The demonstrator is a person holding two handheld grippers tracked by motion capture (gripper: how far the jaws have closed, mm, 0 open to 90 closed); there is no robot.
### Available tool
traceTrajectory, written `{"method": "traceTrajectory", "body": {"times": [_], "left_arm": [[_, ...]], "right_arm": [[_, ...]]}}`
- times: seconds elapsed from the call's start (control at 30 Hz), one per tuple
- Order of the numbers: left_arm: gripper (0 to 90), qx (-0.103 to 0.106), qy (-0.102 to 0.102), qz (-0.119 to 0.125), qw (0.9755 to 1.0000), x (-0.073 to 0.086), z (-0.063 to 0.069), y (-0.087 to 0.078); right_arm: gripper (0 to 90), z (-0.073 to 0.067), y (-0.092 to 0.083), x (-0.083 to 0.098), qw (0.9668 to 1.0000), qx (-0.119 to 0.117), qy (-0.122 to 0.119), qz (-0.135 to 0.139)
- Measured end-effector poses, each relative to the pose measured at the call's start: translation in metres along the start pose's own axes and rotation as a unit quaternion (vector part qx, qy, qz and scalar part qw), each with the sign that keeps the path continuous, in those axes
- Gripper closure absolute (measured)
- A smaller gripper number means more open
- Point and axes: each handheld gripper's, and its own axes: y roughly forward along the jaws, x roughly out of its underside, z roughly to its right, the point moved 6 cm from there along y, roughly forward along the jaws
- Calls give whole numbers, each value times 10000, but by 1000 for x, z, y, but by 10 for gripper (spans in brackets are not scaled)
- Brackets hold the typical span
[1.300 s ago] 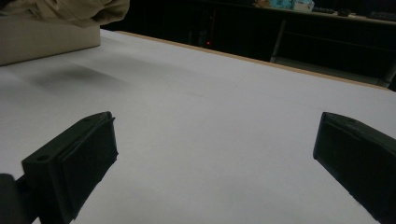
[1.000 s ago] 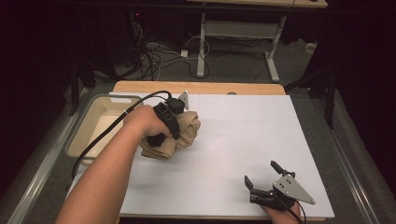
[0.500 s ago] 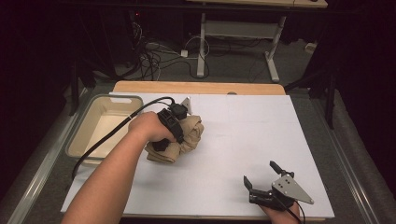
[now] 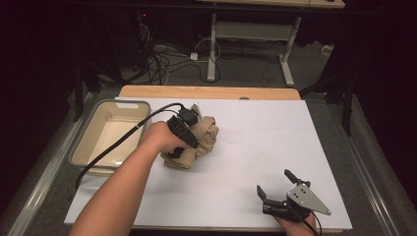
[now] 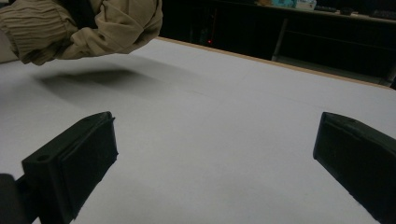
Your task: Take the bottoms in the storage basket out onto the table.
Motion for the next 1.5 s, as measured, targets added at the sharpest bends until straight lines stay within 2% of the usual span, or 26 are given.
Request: {"method": "traceTrajectory", "body": {"times": [0.07, 0.1, 0.2, 0.23, 0.3, 0.33, 0.37, 0.53, 0.63, 0.67, 0.73, 0.8, 0.83, 0.87, 0.9, 0.93, 0.97, 1.03, 1.07, 1.1, 1.13, 1.17, 1.2, 1.27, 1.4, 1.5], "left_arm": [[539, 6, 74, 54, 10000, 0, 1, 1], [539, -53, 129, 162, 9998, -1, 2, 3], [539, -79, 118, 289, 9995, -3, 1, 4], [538, -65, 123, 442, 9989, -4, 0, 5], [539, 4, 70, 612, 9981, -6, 0, 6], [538, 4, 70, 612, 9981, -6, 0, 6], [538, -70, 60, 803, 9967, -8, -2, 7], [525, -145, -66, 1035, 9945, -11, -6, 11], [521, -282, -71, 1285, 9913, -15, -9, 16], [520, -282, -71, 1285, 9913, -15, -9, 16], [515, -384, -100, 1472, 9883, -19, -11, 20], [510, -382, -115, 1530, 9874, -20, -11, 21], [503, -359, -97, 1638, 9858, -23, -11, 22], [497, -359, -97, 1638, 9858, -23, -11, 22], [496, -389, -118, 1766, 9834, -26, -12, 23], [488, -389, -118, 1766, 9834, -26, -12, 23], [475, -443, -121, 1907, 9806, -29, -14, 25], [454, -470, -195, 2056, 9773, -33, -16, 27], [448, -470, -195, 2056, 9773, -33, -16, 27], [436, -475, -211, 2190, 9743, -37, -17, 30], [422, -475, -211, 2190, 9743, -37, -17, 30], [405, -486, -221, 2260, 9727, -40, -18, 34], [390, -486, -221, 2260, 9727, -40, -18, 34], [349, -500, -229, 2366, 9700, -44, -18, 40], [284, -481, -205, 2433, 9685, -46, -17, 45], [248, -512, -137, 2535, 9659, -50, -17, 51]], "right_arm": [[6, 0, 0, 0, 10000, -1, -2, 1], [6, 0, 0, 0, 10000, 0, -4, -1], [5, 0, 0, 0, 10000, 1, -8, 1], [6, 0, 0, 0, 10000, -4, -8, 3], [6, 0, -1, 0, 10000, -2, -7, 7], [6, 0, -1, 0, 10000, -2, -7, 7], [6, 1, 0, 0, 10000, 10, 14, 9], [6, 1, 0, 0, 10000, 2, 10, 12], [5, 1, 0, 0, 10000, -2, 6, 9], [5, 1, 0, 0, 10000, -2, 6, 9], [6, 1, 0, 0, 10000, -3, -5, 13], [5, 1, 0, 0, 10000, 1, -6, 6], [6, 1, 0, 0, 10000, 2, -5, 8], [5, 1, 0, 0, 10000, 3, -3, 8], [5, 1, -1, 0, 10000, 5, -1, 10], [5, 1, -1, 0, 10000, 8, 3, 8], [5, 1, -1, 0, 10000, 3, 5, 7], [5, 1, -1, 0, 10000, 4, -1, 9], [5, 1, -1, 0, 10000, 1, -3, 10], [6, 1, -1, 0, 10000, 3, 0, 7], [5, 1, -1, 0, 10000, -3, 2, 7], [5, 1, -1, 0, 10000, 0, 7, 9], [5, 2, -1, 0, 10000, 0, 8, 11], [5, 2, -1, 0, 10000, 2, 14, 6], [6, 2, 0, 1, 10000, 4, 14, -4], [5, 2, -1, 1, 10000, 2, -2, -1]]}}
